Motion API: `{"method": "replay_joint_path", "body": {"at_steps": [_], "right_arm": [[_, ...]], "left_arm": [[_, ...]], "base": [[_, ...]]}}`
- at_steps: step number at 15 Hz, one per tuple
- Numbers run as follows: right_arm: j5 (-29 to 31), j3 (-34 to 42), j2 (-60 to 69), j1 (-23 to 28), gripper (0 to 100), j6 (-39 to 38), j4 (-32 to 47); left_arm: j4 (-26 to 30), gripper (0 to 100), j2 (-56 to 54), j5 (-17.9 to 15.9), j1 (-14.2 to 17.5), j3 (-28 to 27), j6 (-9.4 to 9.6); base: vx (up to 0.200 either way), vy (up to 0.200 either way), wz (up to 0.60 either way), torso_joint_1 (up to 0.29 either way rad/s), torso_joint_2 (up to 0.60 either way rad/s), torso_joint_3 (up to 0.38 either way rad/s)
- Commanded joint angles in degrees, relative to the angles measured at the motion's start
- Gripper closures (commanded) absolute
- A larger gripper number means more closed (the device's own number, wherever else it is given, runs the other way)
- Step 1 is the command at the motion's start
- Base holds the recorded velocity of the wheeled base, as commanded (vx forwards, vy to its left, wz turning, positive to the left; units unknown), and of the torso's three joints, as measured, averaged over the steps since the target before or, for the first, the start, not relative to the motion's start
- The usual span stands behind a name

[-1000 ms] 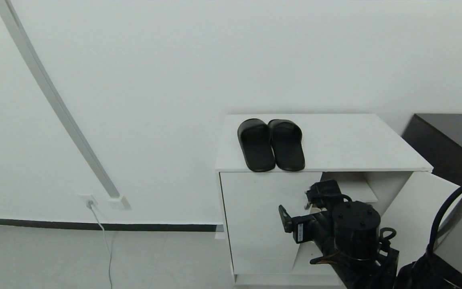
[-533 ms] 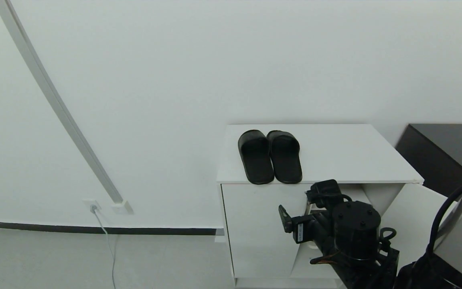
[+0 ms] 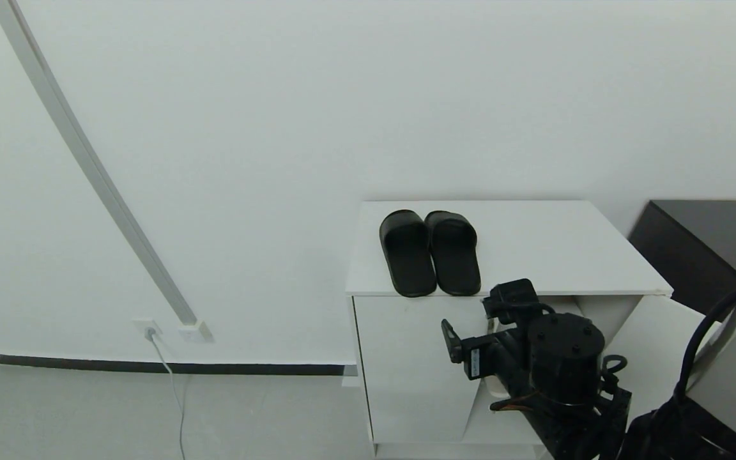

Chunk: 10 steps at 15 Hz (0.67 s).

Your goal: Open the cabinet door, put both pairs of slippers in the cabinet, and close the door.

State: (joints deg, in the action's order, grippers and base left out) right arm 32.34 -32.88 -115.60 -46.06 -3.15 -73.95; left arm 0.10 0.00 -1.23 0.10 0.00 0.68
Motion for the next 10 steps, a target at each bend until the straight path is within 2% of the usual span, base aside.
{"method": "replay_joint_path", "body": {"at_steps": [1, 2, 3, 6, 8, 10], "right_arm": [[0.0, -5.4, 1.5, 0.8, 0, -1.3, 5.6], [0.0, -7.8, 2.8, 0.8, 0, -2.0, 9.8], [0.0, -12.2, 5.2, 0.6, 0, -3.8, 18.3], [0.0, -22.2, 8.6, 0.4, 0, -7.8, 36.3], [0.4, -25.3, 9.1, 0.4, 0, -9.6, 41.9], [0.5, -25.9, 9.5, -0.5, 0, -10.0, 43.7]], "left_arm": [[0.0, 100, 0.1, 0.0, 0.0, 0.0, 0.02], [0.0, 100, 0.1, 0.0, 0.0, 0.0, 0.02], [0.0, 100, 0.1, 0.0, 0.0, 0.0, 0.02], [0.0, 100, 0.1, 0.0, 0.0, 0.0, 0.02], [0.0, 100, 0.1, 0.0, 0.0, 0.0, 0.02], [0.0, 100, 0.1, 0.0, 0.0, 0.0, 0.02]], "base": [[0.0, 0.0, 0.0, 0.0, 0.0, 0.0], [0.0, 0.0, 0.0, 0.0, 0.0, 0.0], [0.0, 0.0, 0.0, 0.0, 0.0, 0.0], [0.0, 0.0, 0.0, 0.0, 0.0, 0.0], [0.0, 0.0, 0.0, 0.0, 0.0, 0.0], [0.0, 0.0, 0.0, 0.0, 0.0, 0.0]]}}
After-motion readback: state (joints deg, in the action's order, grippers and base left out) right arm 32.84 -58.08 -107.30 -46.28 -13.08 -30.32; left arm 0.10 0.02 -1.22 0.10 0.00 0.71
